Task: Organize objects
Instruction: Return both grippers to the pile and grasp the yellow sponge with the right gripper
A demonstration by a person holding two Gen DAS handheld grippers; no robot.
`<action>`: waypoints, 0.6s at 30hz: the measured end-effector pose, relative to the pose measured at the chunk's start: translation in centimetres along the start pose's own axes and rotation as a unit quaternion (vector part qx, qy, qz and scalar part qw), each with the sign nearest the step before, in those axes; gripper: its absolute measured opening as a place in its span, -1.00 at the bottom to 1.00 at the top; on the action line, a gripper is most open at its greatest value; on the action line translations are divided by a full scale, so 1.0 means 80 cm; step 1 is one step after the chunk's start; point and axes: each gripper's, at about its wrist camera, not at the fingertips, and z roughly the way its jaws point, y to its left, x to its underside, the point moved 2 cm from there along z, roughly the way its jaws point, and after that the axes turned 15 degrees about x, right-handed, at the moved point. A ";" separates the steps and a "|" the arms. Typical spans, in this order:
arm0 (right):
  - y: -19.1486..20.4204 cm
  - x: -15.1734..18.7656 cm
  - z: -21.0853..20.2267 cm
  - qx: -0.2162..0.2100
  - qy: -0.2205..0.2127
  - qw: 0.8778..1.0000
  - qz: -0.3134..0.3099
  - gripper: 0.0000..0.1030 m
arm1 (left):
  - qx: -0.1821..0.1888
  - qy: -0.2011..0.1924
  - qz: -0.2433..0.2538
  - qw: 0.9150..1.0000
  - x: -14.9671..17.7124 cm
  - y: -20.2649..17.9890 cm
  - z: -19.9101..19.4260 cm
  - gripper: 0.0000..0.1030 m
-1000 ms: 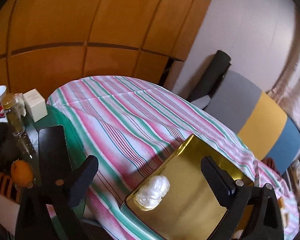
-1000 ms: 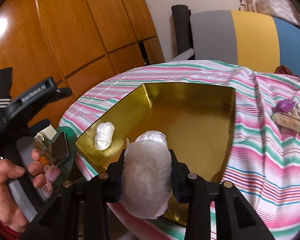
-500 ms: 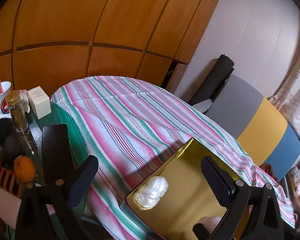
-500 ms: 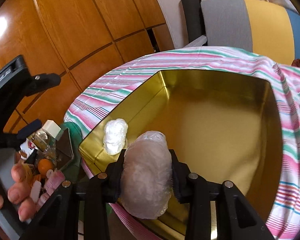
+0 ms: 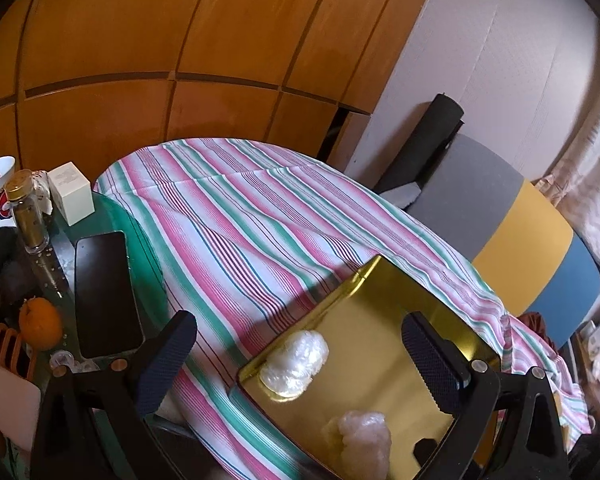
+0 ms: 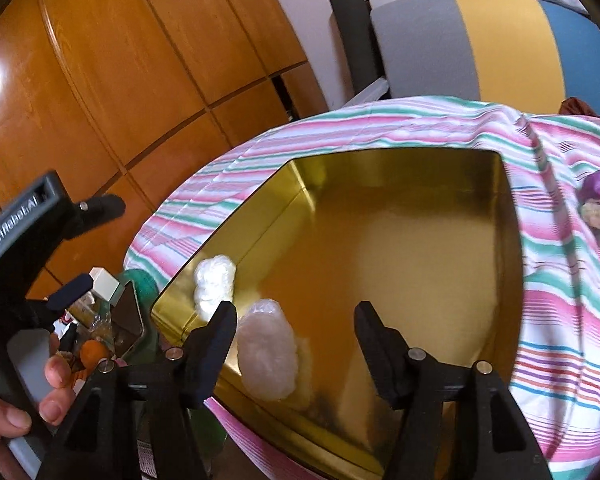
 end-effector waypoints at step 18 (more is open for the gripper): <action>-0.090 0.013 -0.054 0.124 -0.034 0.992 0.008 0.20 | 0.079 0.078 0.085 0.990 0.057 -0.072 0.019 1.00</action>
